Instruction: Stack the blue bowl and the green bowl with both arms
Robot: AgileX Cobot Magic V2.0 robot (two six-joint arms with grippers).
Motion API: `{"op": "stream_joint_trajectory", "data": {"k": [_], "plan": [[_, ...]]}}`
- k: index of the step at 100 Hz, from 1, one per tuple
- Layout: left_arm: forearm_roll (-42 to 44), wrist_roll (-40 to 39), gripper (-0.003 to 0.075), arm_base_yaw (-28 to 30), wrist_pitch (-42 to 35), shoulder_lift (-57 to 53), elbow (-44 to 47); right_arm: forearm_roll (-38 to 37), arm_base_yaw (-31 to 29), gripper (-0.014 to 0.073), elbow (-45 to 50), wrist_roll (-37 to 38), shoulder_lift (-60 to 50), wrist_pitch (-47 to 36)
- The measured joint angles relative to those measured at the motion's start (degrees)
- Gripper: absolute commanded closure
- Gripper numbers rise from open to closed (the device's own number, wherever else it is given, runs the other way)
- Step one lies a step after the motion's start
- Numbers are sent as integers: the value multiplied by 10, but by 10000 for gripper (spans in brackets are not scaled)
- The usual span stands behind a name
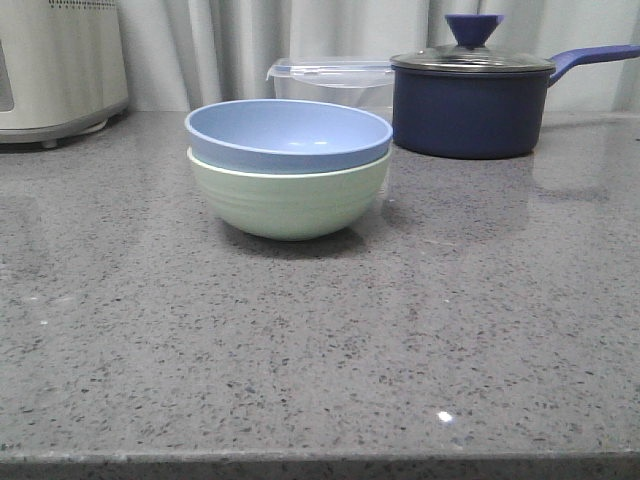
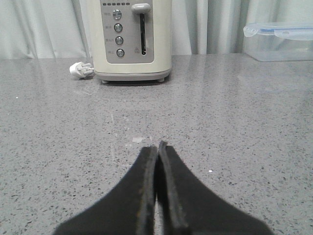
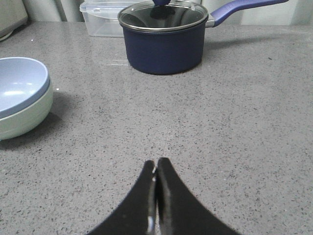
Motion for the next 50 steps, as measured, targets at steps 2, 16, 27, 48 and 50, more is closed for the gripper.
{"op": "stream_joint_trajectory", "data": {"k": [2, 16, 27, 48, 50], "plan": [[0, 0, 741, 0, 0, 0, 0, 0, 0, 673, 0, 0, 0, 0], [-1, 0, 741, 0, 0, 0, 0, 0, 0, 673, 0, 0, 0, 1], [-1, 0, 741, 0, 0, 0, 0, 0, 0, 673, 0, 0, 0, 2], [-1, 0, 741, 0, 0, 0, 0, 0, 0, 673, 0, 0, 0, 3], [-1, 0, 741, 0, 0, 0, 0, 0, 0, 673, 0, 0, 0, 3]]}}
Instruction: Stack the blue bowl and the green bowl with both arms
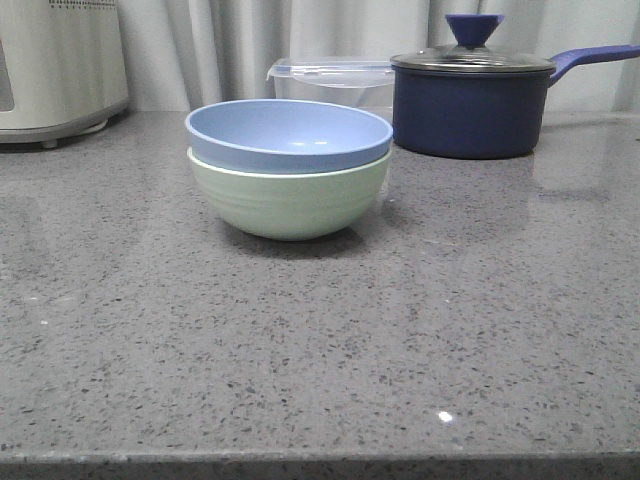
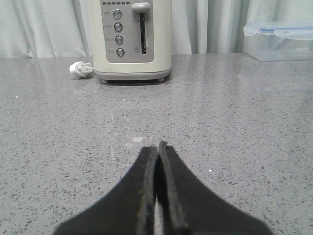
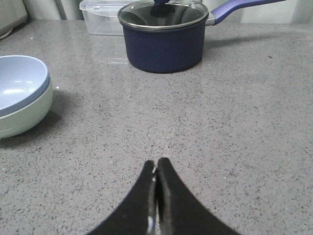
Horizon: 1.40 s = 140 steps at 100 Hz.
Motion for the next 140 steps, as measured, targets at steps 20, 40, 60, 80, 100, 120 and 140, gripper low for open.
{"op": "stream_joint_trajectory", "data": {"k": [20, 40, 60, 80, 100, 120, 140], "plan": [[0, 0, 741, 0, 0, 0, 0, 0, 0, 673, 0, 0, 0, 0], [0, 0, 741, 0, 0, 0, 0, 0, 0, 673, 0, 0, 0, 0], [0, 0, 741, 0, 1, 0, 0, 0, 0, 673, 0, 0, 0, 0], [0, 0, 741, 0, 1, 0, 0, -3, 0, 673, 30, 0, 0, -19], [0, 0, 741, 0, 1, 0, 0, -5, -29, 673, 121, 0, 0, -155], [0, 0, 741, 0, 1, 0, 0, -6, -88, 673, 209, 1, -28, -317], [0, 0, 741, 0, 1, 0, 0, -6, -107, 673, 240, 3, -71, -359]]}}
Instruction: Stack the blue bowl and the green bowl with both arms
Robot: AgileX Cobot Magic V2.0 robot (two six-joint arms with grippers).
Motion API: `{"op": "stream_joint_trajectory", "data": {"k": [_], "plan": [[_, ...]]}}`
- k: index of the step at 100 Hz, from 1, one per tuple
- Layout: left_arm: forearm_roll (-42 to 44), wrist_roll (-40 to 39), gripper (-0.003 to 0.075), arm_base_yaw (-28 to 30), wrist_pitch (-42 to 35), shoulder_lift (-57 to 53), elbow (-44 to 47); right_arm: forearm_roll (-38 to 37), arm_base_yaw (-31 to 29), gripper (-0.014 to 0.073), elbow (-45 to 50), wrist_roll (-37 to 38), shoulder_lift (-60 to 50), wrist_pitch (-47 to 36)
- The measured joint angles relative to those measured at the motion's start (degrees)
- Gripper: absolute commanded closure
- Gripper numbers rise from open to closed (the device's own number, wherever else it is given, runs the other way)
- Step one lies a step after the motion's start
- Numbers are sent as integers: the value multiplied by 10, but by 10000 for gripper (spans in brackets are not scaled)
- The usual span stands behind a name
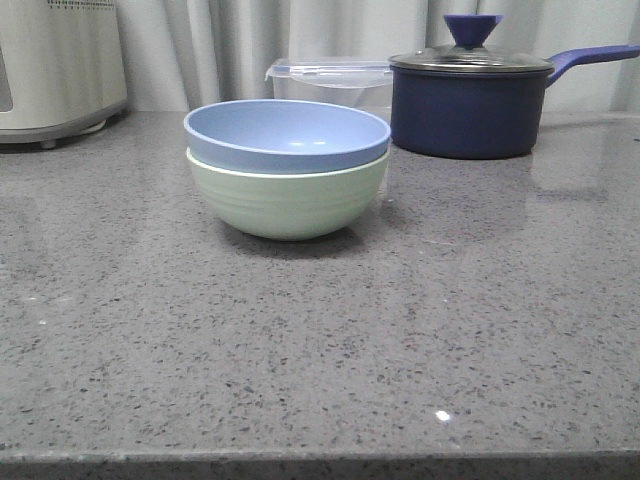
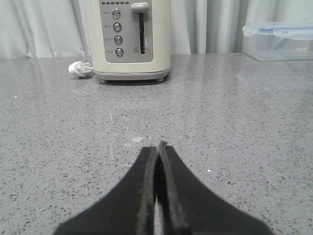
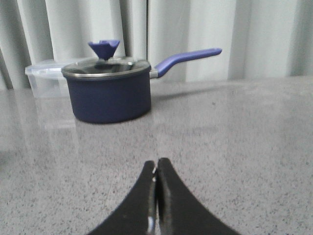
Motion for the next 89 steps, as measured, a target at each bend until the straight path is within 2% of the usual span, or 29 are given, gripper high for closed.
{"op": "stream_joint_trajectory", "data": {"k": [17, 40, 89], "plan": [[0, 0, 741, 0, 0, 0, 0, 0, 0, 673, 1, 1, -40, 8], [0, 0, 741, 0, 0, 0, 0, 0, 0, 673, 1, 1, -42, 39], [0, 0, 741, 0, 0, 0, 0, 0, 0, 673, 1, 2, -42, 48]]}}
